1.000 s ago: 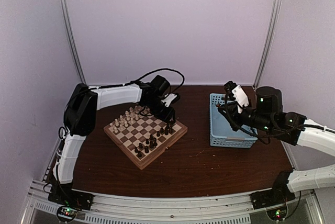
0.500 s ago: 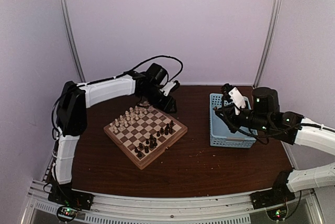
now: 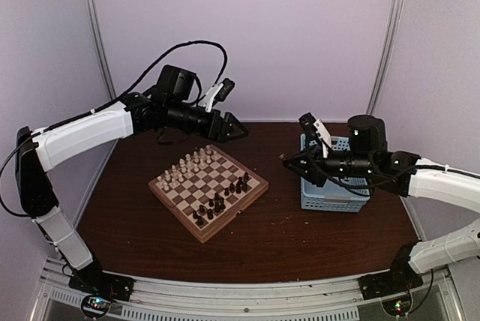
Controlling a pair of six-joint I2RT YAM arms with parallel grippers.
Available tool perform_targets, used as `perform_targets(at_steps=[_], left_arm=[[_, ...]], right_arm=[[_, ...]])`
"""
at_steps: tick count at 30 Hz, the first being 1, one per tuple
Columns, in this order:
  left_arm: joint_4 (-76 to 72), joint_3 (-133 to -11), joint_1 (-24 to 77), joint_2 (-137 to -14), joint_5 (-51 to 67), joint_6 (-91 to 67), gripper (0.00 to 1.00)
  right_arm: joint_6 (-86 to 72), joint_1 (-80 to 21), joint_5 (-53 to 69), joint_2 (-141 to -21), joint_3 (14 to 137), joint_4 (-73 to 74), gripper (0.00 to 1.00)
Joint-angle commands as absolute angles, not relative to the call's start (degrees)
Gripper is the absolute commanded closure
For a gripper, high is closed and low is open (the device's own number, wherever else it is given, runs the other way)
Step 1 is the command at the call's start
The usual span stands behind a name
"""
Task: Set up the chess pieces on the board
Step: Place the chess piece on the chessboard.
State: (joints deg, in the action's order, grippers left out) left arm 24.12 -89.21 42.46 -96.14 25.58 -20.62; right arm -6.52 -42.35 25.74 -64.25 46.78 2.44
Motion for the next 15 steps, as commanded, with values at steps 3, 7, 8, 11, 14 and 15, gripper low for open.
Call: perform_targets(at_steps=[3, 7, 8, 11, 14, 15], left_arm=[[9.7, -83.9, 42.8, -93.5, 39.0, -37.1, 0.20], [8.0, -83.8, 42.8, -94.4, 42.1, -44.4, 0.22], [7.8, -83.9, 42.8, -94.9, 43.0, -45.9, 0.24], [7.4, -84.0, 42.8, -95.7, 45.6, -49.3, 0.29], [7.4, -83.8, 42.8, -95.8, 46.9, -50.8, 0.32], [7.7, -83.8, 42.8, -95.7, 47.1, -51.0, 0.33]], right_arm=[[-10.9, -42.3, 37.8, -70.2, 53.6, -3.3, 0.84], [-8.7, -43.3, 37.3, -73.4, 57.1, -1.1, 0.84], [-7.7, -43.7, 36.8, -74.2, 58.2, 0.1, 0.84], [-5.5, -44.4, 35.4, -76.5, 60.6, 2.3, 0.85], [-4.2, -44.6, 34.1, -77.5, 62.0, 3.0, 0.85], [-3.7, -44.7, 33.7, -77.8, 62.5, 3.5, 0.85]])
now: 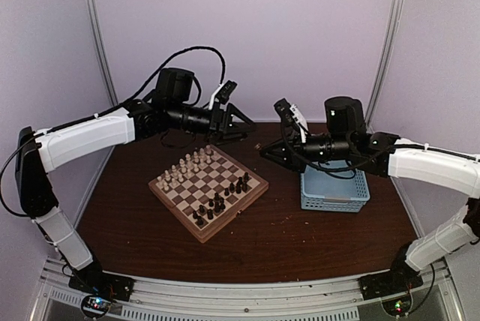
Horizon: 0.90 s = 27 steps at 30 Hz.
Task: Set up the chess pieces on the board
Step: Place the chess piece on the chessboard.
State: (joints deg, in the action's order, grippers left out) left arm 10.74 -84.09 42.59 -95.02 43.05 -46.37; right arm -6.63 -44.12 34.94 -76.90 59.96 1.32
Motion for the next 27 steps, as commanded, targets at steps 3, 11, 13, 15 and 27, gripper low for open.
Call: perform_targets(at_steps=[3, 11, 13, 15, 27], left_arm=[[8.7, -83.8, 42.8, -95.8, 47.8, -51.4, 0.33], [10.2, -83.7, 42.8, -96.7, 49.8, -51.8, 0.37], [11.0, -83.7, 42.8, -96.9, 50.2, -51.7, 0.37], [11.4, -83.5, 42.9, -97.0, 50.4, -51.7, 0.37], [13.2, -82.6, 43.8, -97.3, 50.9, -51.1, 0.51]], right_arm=[[-2.3, -44.8, 33.5, -78.7, 64.2, 5.4, 0.85], [-1.1, -45.4, 32.5, -80.4, 66.4, 6.4, 0.85], [-1.2, -45.4, 32.3, -80.6, 66.4, 6.3, 0.85], [-1.1, -45.5, 32.4, -80.8, 66.6, 6.4, 0.85], [-0.8, -45.9, 32.2, -81.7, 67.2, 7.2, 0.85]])
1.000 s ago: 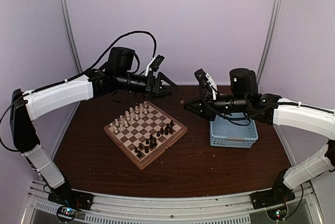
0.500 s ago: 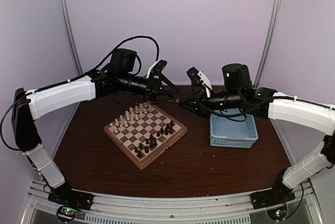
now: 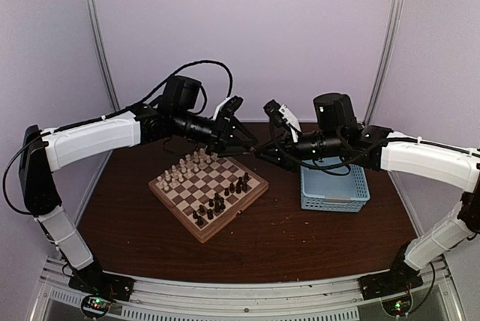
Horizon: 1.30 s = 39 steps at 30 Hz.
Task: Set up the chess pieces on the board
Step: Place the chess piece on the chessboard.
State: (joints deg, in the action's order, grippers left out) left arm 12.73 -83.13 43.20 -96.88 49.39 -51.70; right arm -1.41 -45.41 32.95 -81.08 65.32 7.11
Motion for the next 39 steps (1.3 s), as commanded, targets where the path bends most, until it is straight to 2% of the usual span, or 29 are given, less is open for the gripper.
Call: perform_targets(at_steps=[1, 5, 10, 14, 18, 21, 28, 34, 39], left_arm=[[13.2, -82.5, 43.8, -97.3, 50.8, -51.1, 0.54], [13.2, -82.2, 44.0, -97.5, 50.8, -51.2, 0.61], [13.2, -82.4, 44.2, -97.8, 50.9, -51.2, 0.77], [13.0, -82.4, 44.2, -97.7, 50.6, -51.4, 0.83], [10.4, -81.7, 44.1, -97.4, 50.7, -53.0, 0.85], [7.5, -80.7, 44.1, -96.9, 50.6, -54.8, 0.86], [-0.3, -79.2, 43.4, -95.8, 49.5, -60.7, 0.86], [-12.4, -78.2, 41.7, -96.2, 50.8, -68.3, 0.86], [-18.6, -79.2, 40.4, -97.0, 52.2, -72.8, 0.86]], right_arm=[[-0.8, -46.0, 32.2, -81.9, 67.2, 7.3, 0.85], [-0.7, -46.1, 32.2, -81.9, 67.2, 7.3, 0.85], [-0.8, -46.2, 31.9, -81.7, 67.1, 7.6, 0.84], [-0.8, -46.2, 31.8, -81.3, 66.9, 7.6, 0.82], [1.1, -46.2, 31.5, -80.8, 66.3, 7.7, 0.79], [1.3, -46.2, 30.5, -79.9, 65.3, 7.1, 0.64], [-3.2, -46.2, 27.4, -75.3, 59.3, -2.2, 0.49], [-13.6, -46.1, 25.4, -72.1, 55.1, -12.9, 0.40], [-26.3, -45.6, 21.2, -71.8, 56.9, -14.4, 0.38]])
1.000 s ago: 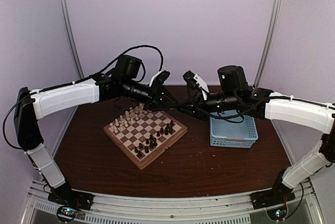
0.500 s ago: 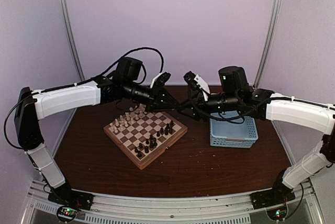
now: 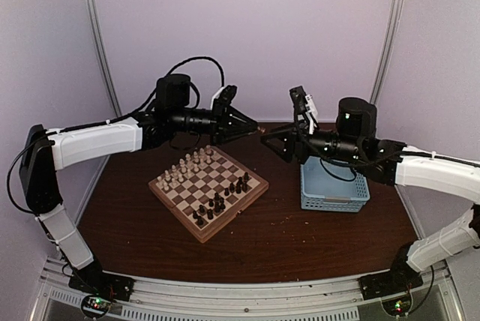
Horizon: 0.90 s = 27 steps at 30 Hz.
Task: Set up the chess pieces on the board
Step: Place the chess piece on the chessboard.
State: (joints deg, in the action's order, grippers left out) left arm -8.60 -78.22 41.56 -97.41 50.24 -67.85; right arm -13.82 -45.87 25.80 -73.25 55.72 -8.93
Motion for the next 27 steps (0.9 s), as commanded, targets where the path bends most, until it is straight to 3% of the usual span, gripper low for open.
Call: perform_targets(at_steps=[1, 13, 21, 27], left_arm=[[-18.8, -79.8, 40.2, -97.1, 52.3, -72.9, 0.86], [-27.7, -81.8, 39.6, -98.7, 51.5, -79.8, 0.86], [-33.2, -80.4, 39.6, -99.1, 51.4, -83.8, 0.86], [-33.4, -79.7, 39.6, -98.8, 51.5, -83.8, 0.86]], right_arm=[[-29.2, -45.5, 20.4, -71.8, 57.4, -14.4, 0.38], [-54.5, -44.3, 21.3, -74.7, 57.3, -26.2, 0.39], [-60.3, -44.3, 25.5, -80.4, 60.0, -34.5, 0.59], [-60.4, -44.3, 25.0, -80.4, 59.3, -36.5, 0.60]])
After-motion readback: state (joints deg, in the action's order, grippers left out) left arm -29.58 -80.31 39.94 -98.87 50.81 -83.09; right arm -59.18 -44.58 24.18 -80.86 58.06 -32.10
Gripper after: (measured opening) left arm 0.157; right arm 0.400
